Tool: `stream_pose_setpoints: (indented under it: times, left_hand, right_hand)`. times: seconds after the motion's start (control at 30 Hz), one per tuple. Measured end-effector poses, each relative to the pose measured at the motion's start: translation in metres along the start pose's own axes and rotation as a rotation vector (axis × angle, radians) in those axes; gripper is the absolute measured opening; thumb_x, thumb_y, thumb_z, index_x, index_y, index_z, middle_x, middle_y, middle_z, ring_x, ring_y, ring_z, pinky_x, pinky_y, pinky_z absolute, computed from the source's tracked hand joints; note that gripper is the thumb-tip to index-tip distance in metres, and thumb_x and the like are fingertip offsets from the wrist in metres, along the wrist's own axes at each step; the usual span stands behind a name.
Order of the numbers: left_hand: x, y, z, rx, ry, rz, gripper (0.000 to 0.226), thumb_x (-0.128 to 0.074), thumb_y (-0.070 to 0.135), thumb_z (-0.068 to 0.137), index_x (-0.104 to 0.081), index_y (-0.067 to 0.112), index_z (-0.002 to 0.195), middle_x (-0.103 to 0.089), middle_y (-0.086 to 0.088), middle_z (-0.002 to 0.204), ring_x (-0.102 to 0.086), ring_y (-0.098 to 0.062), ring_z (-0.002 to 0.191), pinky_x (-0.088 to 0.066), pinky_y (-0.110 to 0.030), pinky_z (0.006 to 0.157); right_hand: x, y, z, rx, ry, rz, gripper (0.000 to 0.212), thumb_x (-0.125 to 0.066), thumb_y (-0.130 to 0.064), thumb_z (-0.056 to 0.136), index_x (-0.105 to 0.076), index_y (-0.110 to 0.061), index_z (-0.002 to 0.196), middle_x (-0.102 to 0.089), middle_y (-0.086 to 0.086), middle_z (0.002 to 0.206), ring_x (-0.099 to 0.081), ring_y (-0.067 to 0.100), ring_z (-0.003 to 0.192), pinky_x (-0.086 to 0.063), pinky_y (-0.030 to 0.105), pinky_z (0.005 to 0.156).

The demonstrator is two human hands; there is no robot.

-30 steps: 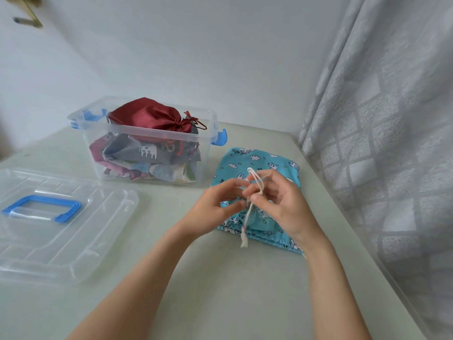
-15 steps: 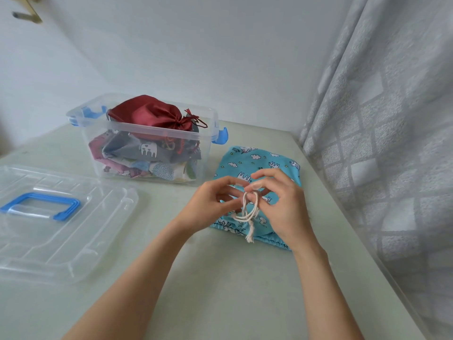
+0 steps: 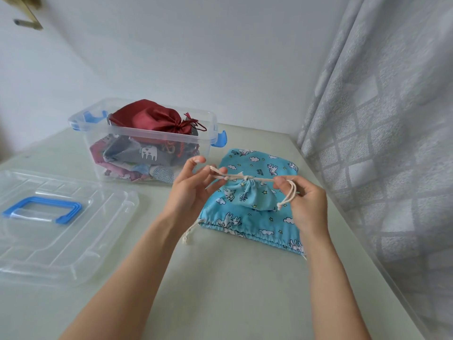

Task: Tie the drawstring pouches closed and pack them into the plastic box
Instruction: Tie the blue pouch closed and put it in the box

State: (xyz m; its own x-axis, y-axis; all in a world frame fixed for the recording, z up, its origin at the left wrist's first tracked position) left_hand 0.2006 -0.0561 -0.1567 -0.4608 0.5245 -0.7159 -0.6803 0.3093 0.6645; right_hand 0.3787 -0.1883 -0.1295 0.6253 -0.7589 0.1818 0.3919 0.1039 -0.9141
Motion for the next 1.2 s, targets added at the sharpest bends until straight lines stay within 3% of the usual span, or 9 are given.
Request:
stream_pose_setpoints:
  times: [0.2, 0.33, 0.43, 0.53, 0.63, 0.77, 0.9, 1.03, 1.2]
  left_hand:
    - [0.001, 0.02, -0.002, -0.185, 0.022, 0.717, 0.013, -0.047, 0.003, 0.094, -0.048, 0.013, 0.087, -0.062, -0.007, 0.081, -0.066, -0.013, 0.075, -0.055, -0.028, 0.08]
    - [-0.003, 0.014, -0.004, -0.142, 0.064, 0.758, 0.013, -0.046, 0.002, 0.094, -0.054, 0.013, 0.094, -0.053, -0.003, 0.077, -0.053, -0.005, 0.057, -0.055, -0.023, 0.065]
    - [-0.006, 0.004, -0.004, -0.083, 0.039, 0.827, 0.018, -0.041, 0.008, 0.098, -0.057, 0.015, 0.094, -0.044, 0.007, 0.064, -0.037, -0.005, 0.049, -0.041, -0.019, 0.043]
    - [-0.006, 0.0, -0.004, -0.058, 0.003, 0.942, 0.023, -0.038, 0.014, 0.1, -0.06, 0.015, 0.092, -0.041, 0.018, 0.048, -0.03, -0.002, 0.042, -0.025, -0.013, 0.041]
    - [-0.01, 0.004, -0.005, -0.074, -0.002, 0.993, 0.026, -0.039, 0.013, 0.099, -0.062, 0.018, 0.088, -0.052, 0.013, 0.062, -0.033, 0.0, 0.043, -0.027, -0.009, 0.042]
    - [-0.018, 0.006, -0.007, -0.129, -0.077, 1.051, 0.024, -0.048, 0.019, 0.096, -0.066, 0.032, 0.086, -0.066, -0.003, 0.089, -0.053, -0.024, 0.067, -0.05, -0.045, 0.066]
    - [-0.028, 0.024, -0.012, -0.309, -0.051, 1.486, 0.024, -0.057, 0.021, 0.088, -0.065, 0.04, 0.078, -0.059, 0.029, 0.064, -0.045, -0.002, 0.049, -0.036, -0.024, 0.056]
    - [-0.005, 0.025, -0.007, -0.094, -0.029, 1.63, 0.02, -0.045, 0.037, 0.072, -0.064, 0.038, 0.071, -0.062, 0.027, 0.064, -0.054, 0.006, 0.059, -0.038, -0.023, 0.061]
    - [0.001, -0.002, -0.01, 0.154, -0.159, 1.358, 0.048, -0.043, 0.065, 0.082, -0.067, 0.023, 0.081, -0.07, 0.006, 0.067, -0.054, -0.009, 0.049, -0.047, -0.027, 0.058]
  right_hand:
    - [0.003, 0.022, -0.001, -0.185, -0.154, -0.004, 0.007, -0.065, -0.02, 0.087, -0.071, -0.017, 0.085, -0.068, -0.005, 0.081, -0.056, 0.004, 0.073, -0.041, 0.015, 0.067]
    - [0.03, 0.018, 0.003, -0.169, -0.057, 0.046, 0.04, -0.048, 0.006, 0.084, -0.063, -0.023, 0.108, -0.063, -0.005, 0.11, -0.057, 0.001, 0.094, -0.043, 0.008, 0.069]
    - [0.033, -0.007, 0.002, -0.043, -0.075, 0.099, 0.042, -0.044, 0.009, 0.085, -0.063, -0.023, 0.103, -0.068, -0.008, 0.098, -0.059, 0.003, 0.097, -0.045, 0.007, 0.075]
    - [-0.017, -0.021, -0.019, 0.049, -0.443, -0.107, 0.014, -0.063, -0.01, 0.087, -0.068, -0.019, 0.096, -0.071, -0.007, 0.093, -0.063, 0.004, 0.092, -0.046, 0.013, 0.084]
    - [-0.055, -0.006, -0.035, 0.08, -0.638, -0.4, 0.017, -0.08, -0.028, 0.071, -0.068, -0.025, 0.083, -0.069, -0.009, 0.091, -0.058, 0.004, 0.085, -0.042, 0.015, 0.075]
    - [-0.071, 0.006, -0.04, 0.077, -0.696, -0.436, 0.022, -0.084, -0.029, 0.066, -0.063, -0.026, 0.071, -0.065, -0.009, 0.078, -0.055, 0.005, 0.072, -0.04, 0.014, 0.065]
    - [-0.065, 0.006, -0.035, 0.105, -0.631, -0.417, 0.017, -0.077, -0.014, 0.075, -0.061, -0.019, 0.071, -0.062, -0.009, 0.07, -0.053, 0.002, 0.064, -0.042, 0.013, 0.064]
    - [-0.049, 0.008, -0.028, 0.008, -0.578, -0.228, 0.018, -0.077, -0.013, 0.075, -0.059, -0.016, 0.071, -0.064, -0.005, 0.071, -0.058, 0.009, 0.065, -0.049, 0.022, 0.068]
    - [-0.055, 0.003, -0.031, 0.008, -0.602, -0.241, 0.029, -0.064, -0.046, 0.073, -0.062, -0.017, 0.072, -0.059, 0.005, 0.07, -0.048, 0.012, 0.064, -0.042, 0.028, 0.063]
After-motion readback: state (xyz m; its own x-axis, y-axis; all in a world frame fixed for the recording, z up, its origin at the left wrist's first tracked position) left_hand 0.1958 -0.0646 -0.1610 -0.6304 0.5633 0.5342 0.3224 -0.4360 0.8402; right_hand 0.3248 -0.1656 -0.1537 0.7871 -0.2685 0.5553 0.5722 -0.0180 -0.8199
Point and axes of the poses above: each hand's wrist, its own z-axis towards the middle knuckle, its own x-axis out of the back of the hand, y = z × x, the point moved 10 cm from there along z, towards the middle knuckle
